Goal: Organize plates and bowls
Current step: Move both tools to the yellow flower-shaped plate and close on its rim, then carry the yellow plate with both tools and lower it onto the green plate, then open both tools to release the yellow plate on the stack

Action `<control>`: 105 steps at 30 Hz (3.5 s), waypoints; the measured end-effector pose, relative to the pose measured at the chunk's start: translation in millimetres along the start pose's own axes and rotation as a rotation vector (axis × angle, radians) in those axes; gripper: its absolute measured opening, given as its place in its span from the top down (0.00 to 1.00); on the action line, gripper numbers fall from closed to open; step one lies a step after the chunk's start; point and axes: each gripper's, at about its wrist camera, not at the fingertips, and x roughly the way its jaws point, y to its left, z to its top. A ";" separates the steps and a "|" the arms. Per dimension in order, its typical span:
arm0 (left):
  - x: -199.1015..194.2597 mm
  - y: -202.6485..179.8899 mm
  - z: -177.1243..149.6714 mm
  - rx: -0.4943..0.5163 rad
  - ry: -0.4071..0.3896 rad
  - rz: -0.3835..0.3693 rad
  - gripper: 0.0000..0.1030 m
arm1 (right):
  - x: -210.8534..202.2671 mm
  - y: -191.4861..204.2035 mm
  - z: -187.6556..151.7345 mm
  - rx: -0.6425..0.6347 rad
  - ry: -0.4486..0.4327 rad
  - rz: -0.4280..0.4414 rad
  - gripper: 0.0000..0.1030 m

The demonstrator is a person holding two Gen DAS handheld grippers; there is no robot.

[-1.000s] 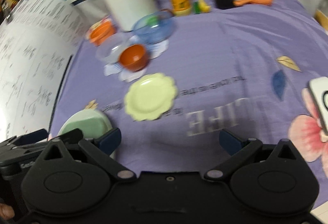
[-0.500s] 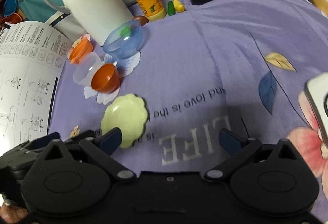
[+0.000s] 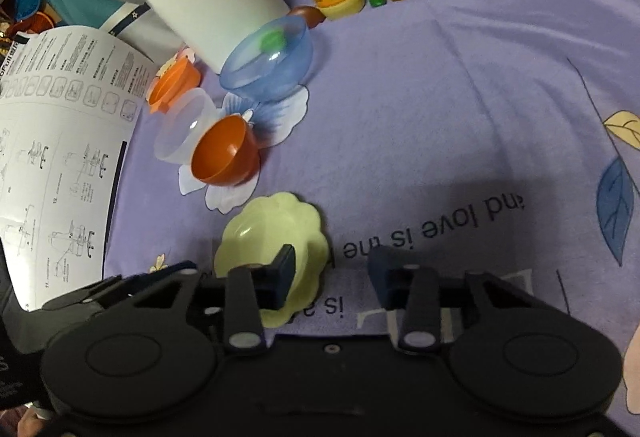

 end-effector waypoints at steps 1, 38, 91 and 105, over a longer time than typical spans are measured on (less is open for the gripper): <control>-0.1 -2.6 0.7 0.006 -0.004 -0.006 0.43 | 0.5 0.6 0.5 -0.005 -0.002 0.000 0.60; -14.0 -35.1 -5.4 0.059 -0.020 -0.001 0.73 | -16.2 -5.7 -11.1 0.032 -0.048 -0.063 0.75; -139.7 97.7 -99.3 -0.146 -0.088 0.104 0.73 | -37.6 170.6 -84.3 -0.262 0.087 0.039 0.68; -119.6 109.5 -106.0 -0.169 -0.039 0.084 0.73 | -12.9 167.7 -92.4 -0.266 0.147 0.013 0.67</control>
